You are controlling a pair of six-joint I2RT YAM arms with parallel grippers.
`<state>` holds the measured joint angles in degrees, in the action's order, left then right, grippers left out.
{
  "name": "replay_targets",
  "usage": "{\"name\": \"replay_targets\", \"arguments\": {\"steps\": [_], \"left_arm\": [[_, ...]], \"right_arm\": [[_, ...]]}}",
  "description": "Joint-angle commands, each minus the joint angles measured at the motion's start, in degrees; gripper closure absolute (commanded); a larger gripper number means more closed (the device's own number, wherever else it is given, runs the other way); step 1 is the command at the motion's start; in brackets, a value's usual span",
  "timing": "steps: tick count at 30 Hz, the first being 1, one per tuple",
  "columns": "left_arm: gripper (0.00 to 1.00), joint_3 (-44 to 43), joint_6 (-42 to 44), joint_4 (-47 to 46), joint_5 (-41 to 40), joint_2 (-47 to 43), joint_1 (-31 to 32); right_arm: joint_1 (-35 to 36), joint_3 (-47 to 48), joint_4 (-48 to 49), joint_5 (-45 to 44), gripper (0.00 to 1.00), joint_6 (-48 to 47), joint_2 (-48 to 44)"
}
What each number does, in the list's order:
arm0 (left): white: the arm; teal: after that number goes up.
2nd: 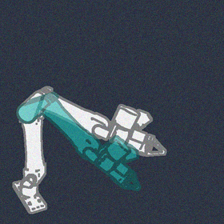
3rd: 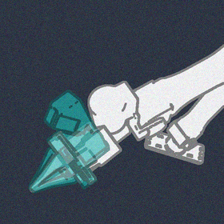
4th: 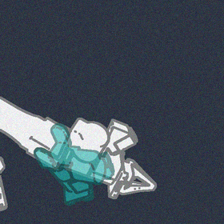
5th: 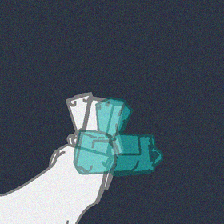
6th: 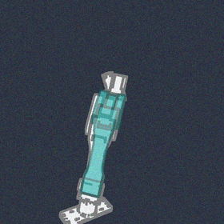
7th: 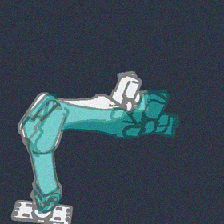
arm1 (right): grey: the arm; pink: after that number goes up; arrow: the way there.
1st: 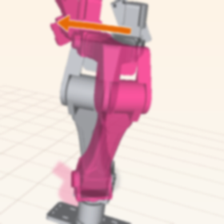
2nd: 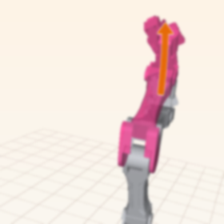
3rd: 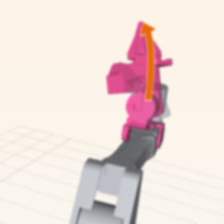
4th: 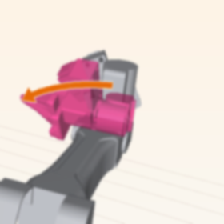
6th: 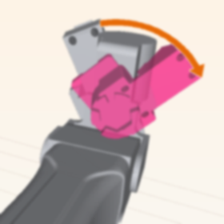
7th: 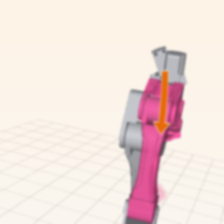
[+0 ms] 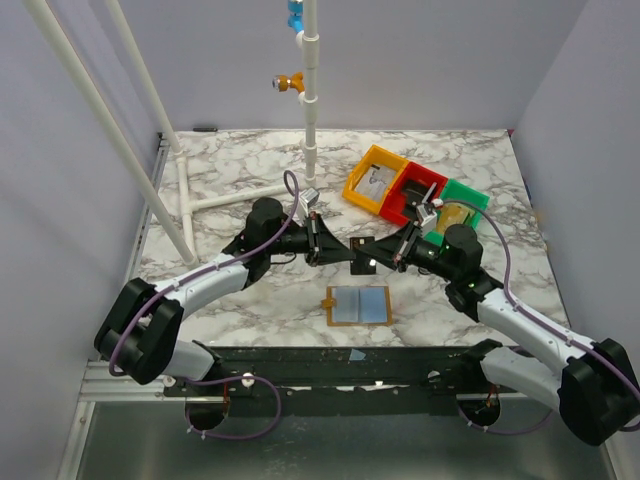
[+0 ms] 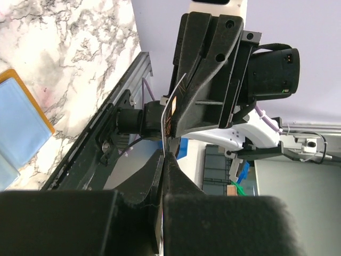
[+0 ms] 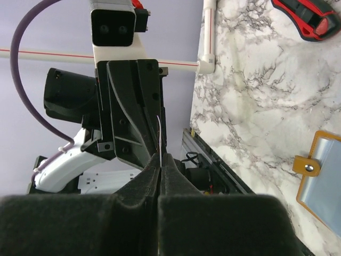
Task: Take the credit cards out of the card holder
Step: Place the credit card in the storage box.
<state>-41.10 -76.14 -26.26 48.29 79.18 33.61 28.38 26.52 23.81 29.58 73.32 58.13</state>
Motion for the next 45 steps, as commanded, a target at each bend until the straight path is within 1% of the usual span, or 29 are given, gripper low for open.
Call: {"name": "replay_targets", "arguments": {"steps": [1, 4, 5, 6, 7, 8, 9, 10, 11, 12, 14, 16, 19, 23, 28, 34, 36, 40, 45], "left_arm": [[1.00, 1.02, -0.72, -3.40, 1.82, -1.37, 0.02], [0.99, 1.02, 0.49, -2.05, 1.80, -2.12, 0.01], [0.93, 1.11, 0.82, -1.70, 1.63, -2.34, 0.06], [0.77, 1.16, 1.14, -1.20, 1.40, -2.67, 0.01], [0.64, 1.20, 1.67, -0.20, 1.02, -3.02, 0.02], [0.51, 1.12, 2.65, 1.05, 0.36, -3.55, 0.04], [0.40, 0.96, 4.00, 3.16, -0.27, -4.13, 0.05], [0.28, 0.65, 5.56, 6.56, -1.72, -4.90, 0.02], [0.21, 0.17, 8.02, 10.26, -4.00, -5.95, -0.01], [0.17, -0.91, 10.62, 15.76, -6.06, -6.90, -0.02], [0.15, -2.98, 16.15, 25.66, -12.59, -9.06, -0.01], [0.14, -4.46, 19.64, 32.92, -17.37, -11.04, -0.01], [0.13, -6.84, 23.96, 40.83, -23.27, -13.26, 0.00], [0.12, -8.83, 27.65, 47.43, -29.04, -15.78, -0.02], [0.11, -10.50, 30.40, 52.44, -33.05, -18.16, -0.03], [0.11, -11.25, 32.64, 54.94, -34.28, -20.02, -0.02], [0.11, -11.53, 33.49, 55.37, -33.89, -20.29, 0.01], [0.10, -12.20, 34.80, 56.54, -34.34, -20.58, 0.04], [0.10, -12.23, 34.98, 57.32, -35.67, -21.31, -0.09]], "right_arm": [[-0.09, -0.25, 3.65, 3.02, 0.99, 0.79, -1.10], [-0.11, -0.01, 3.18, 3.10, 0.99, 0.62, -0.95], [-0.16, 0.25, 2.89, 3.11, 0.99, 0.38, -0.85], [-0.09, 0.41, 2.62, 3.20, 1.00, 0.21, -0.75], [-0.08, 0.57, 2.33, 3.12, 1.00, 0.00, -0.75], [-0.11, 0.82, 1.72, 2.91, 1.00, -0.30, -0.97], [-0.11, 1.14, 0.82, 2.58, 0.99, -0.85, -1.12], [-0.09, 1.75, -1.12, 1.84, 0.99, -1.45, -1.33], [-0.08, 2.30, -2.86, 1.14, 0.99, -2.33, -1.59], [-0.13, 2.87, -4.65, 0.15, 0.99, -3.06, -1.98], [-0.18, 4.36, -9.20, -2.26, 0.99, -4.86, -2.40], [-0.17, 6.72, -14.75, -5.13, 1.00, -8.02, -2.27], [-0.53, 11.26, -23.35, -10.42, 0.99, -11.82, -0.60], [-1.02, 18.50, -34.13, -19.38, 0.99, -17.04, 2.43], [-2.11, 29.72, -45.33, -29.37, 0.99, -24.73, 9.04], [-3.65, 41.19, -53.28, -41.42, 0.99, -31.47, 17.57], [-4.56, 43.60, -54.34, -44.20, 0.99, -33.12, 20.01], [-6.95, 47.58, -55.42, -47.12, 0.99, -35.96, 25.11], [-8.28, 52.85, -55.94, -51.19, 0.99, -38.97, 32.28]]}}
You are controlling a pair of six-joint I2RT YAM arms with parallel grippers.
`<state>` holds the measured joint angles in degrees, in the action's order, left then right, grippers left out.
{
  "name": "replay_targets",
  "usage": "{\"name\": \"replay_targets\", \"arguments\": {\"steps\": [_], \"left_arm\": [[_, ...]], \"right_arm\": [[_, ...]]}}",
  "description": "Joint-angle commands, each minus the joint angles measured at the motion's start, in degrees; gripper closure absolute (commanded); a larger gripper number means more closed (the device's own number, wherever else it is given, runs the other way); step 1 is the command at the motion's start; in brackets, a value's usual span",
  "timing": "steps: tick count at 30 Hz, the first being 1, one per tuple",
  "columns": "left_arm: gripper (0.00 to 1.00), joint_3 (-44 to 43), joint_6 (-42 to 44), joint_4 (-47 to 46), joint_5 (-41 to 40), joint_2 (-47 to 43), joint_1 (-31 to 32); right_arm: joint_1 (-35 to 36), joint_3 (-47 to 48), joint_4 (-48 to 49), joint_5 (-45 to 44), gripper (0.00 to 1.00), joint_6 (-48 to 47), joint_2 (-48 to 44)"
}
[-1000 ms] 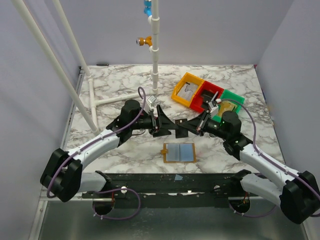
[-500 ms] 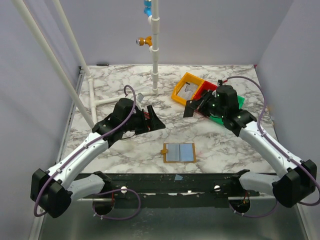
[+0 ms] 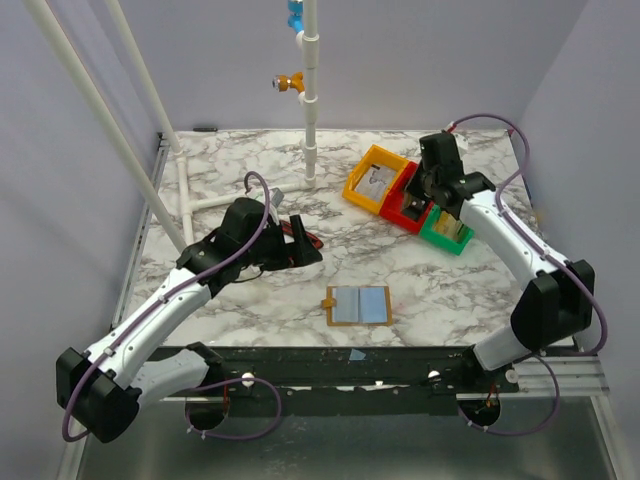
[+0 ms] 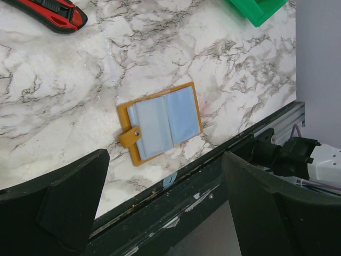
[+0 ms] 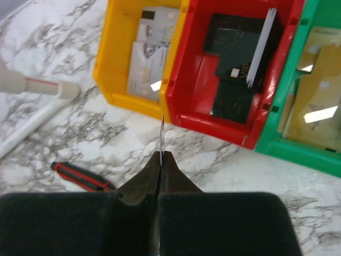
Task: Take the credit cards out of the card holder
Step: Place the credit card in the storage box.
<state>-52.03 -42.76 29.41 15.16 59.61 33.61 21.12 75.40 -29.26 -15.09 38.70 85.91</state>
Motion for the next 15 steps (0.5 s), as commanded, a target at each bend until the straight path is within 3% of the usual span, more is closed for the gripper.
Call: {"name": "replay_targets", "arguments": {"steps": [1, 15], "left_arm": [[0.10, -1.11, 1.42, 1.55, -2.72, -1.99, -0.03], [0.10, -0.97, 0.51, 2.58, -4.12, -1.79, -0.11]], "right_arm": [[-1.21, 5.09, -2.91, -6.97, 0.99, -5.02, 6.03], [-3.38, 18.31, -3.33, -12.02, 0.99, -8.23, 24.11]]}}
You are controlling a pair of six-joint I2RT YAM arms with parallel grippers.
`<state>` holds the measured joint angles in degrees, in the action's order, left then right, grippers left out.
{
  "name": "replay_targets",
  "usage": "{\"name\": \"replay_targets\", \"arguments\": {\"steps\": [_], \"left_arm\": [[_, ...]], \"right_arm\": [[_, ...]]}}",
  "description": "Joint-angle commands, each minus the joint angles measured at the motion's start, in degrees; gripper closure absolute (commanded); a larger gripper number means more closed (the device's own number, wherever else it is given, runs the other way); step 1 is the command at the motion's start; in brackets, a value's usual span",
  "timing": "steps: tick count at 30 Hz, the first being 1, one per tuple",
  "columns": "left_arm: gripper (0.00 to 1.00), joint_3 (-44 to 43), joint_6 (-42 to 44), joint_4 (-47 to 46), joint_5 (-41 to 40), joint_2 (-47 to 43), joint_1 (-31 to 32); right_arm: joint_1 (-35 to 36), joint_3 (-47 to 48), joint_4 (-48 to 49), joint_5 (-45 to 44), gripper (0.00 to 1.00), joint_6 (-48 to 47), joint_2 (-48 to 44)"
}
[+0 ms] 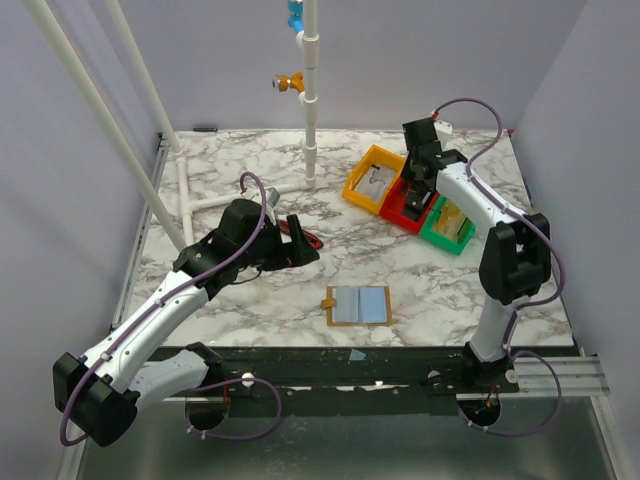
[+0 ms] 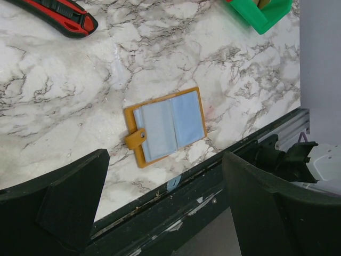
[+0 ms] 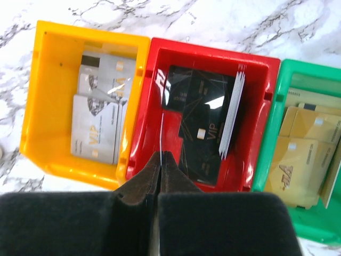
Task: Take the credit cards out of the card holder
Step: Place the credit card in the storage box.
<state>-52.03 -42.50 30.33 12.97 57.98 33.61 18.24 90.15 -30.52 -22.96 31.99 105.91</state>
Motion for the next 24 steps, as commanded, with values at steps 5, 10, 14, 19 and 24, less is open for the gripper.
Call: {"name": "replay_targets", "arguments": {"steps": [5, 10, 14, 19, 24], "left_arm": [[0.10, -1.32, 0.18, 2.43, -2.53, -0.21, -0.09], [0.10, -1.52, -0.33, 3.03, -3.21, -0.33, -0.11], [0.10, -1.63, -1.06, 3.05, -3.36, -0.19, -0.04], [0.10, -2.51, -1.22, 3.08, -3.04, 0.60, -0.05], [0.10, -2.92, -1.32, 3.33, -3.12, 0.74, -0.10]], "right_arm": [[-1.00, 6.61, -2.76, -6.51, 0.99, -2.02, 9.50], [-1.97, 7.41, -2.79, -8.86, 0.99, -2.46, 12.92], [-2.51, 7.56, -2.79, -11.80, 0.99, -2.82, 14.49], [-2.78, 9.34, -3.54, -13.75, 0.97, -3.61, 16.84], [-2.77, 9.53, -3.78, -13.46, 0.84, -3.29, 17.54]]}}
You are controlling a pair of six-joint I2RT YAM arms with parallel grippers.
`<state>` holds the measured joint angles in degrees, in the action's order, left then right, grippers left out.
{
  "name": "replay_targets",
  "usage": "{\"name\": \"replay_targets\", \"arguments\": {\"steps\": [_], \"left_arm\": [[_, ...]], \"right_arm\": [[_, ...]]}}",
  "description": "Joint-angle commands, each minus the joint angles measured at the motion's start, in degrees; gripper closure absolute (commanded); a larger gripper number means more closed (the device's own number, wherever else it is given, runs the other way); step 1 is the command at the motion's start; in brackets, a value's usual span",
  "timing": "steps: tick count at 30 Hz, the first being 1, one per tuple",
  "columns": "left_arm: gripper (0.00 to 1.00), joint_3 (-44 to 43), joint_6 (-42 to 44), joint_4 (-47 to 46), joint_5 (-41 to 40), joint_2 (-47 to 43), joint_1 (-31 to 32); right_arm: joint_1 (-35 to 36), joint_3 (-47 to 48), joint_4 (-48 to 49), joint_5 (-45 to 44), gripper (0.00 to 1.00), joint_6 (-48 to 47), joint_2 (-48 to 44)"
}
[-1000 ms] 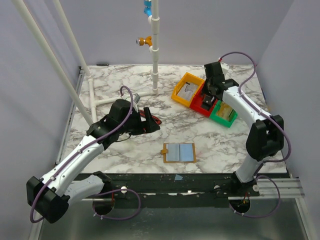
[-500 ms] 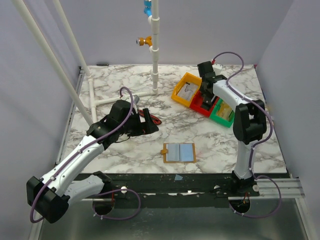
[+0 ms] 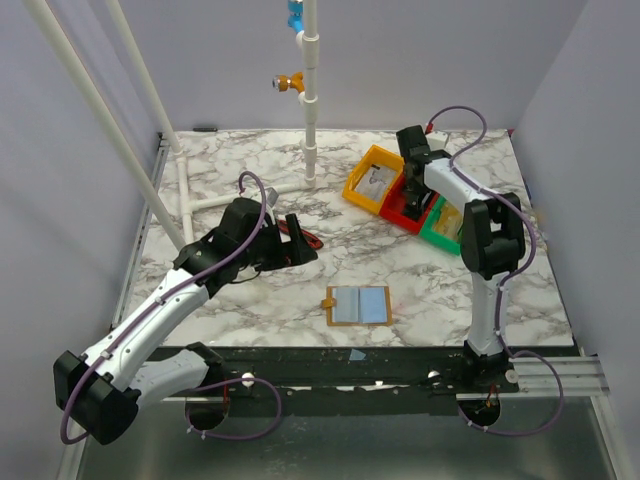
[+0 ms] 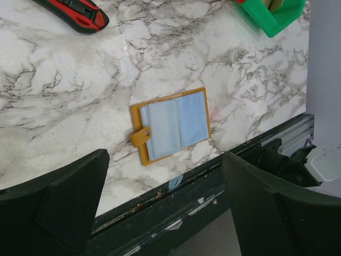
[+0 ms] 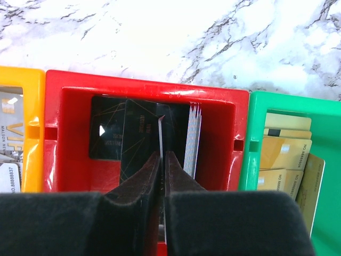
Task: Take the credit cards out of the card holder
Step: Place the credit card in the storage box.
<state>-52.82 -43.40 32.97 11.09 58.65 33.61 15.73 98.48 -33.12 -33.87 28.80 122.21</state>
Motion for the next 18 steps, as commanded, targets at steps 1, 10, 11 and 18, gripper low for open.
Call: {"name": "replay_targets", "arguments": {"steps": [1, 10, 11, 18], "left_arm": [[0.10, -2.13, -0.41, 0.67, -1.24, -0.01, -0.11], [0.09, -1.32, -0.49, -0.04, -0.83, 0.31, -0.10], [0.09, -1.41, -0.45, -0.10, -0.81, 0.38, -0.06], [0.09, -2.36, -0.07, -0.02, -0.55, 1.10, -0.11]], "right_arm": [[-0.26, 1.06, -0.99, -2.16, 0.81, -0.06, 1.03], [-0.30, 0.33, -0.24, 3.23, 0.38, 0.45, -3.61], [-0.26, 0.31, -0.12, 3.65, 0.34, 0.45, -4.19], [-0.28, 0.23, -0.69, 5.63, 0.07, 0.66, -8.26]]}}
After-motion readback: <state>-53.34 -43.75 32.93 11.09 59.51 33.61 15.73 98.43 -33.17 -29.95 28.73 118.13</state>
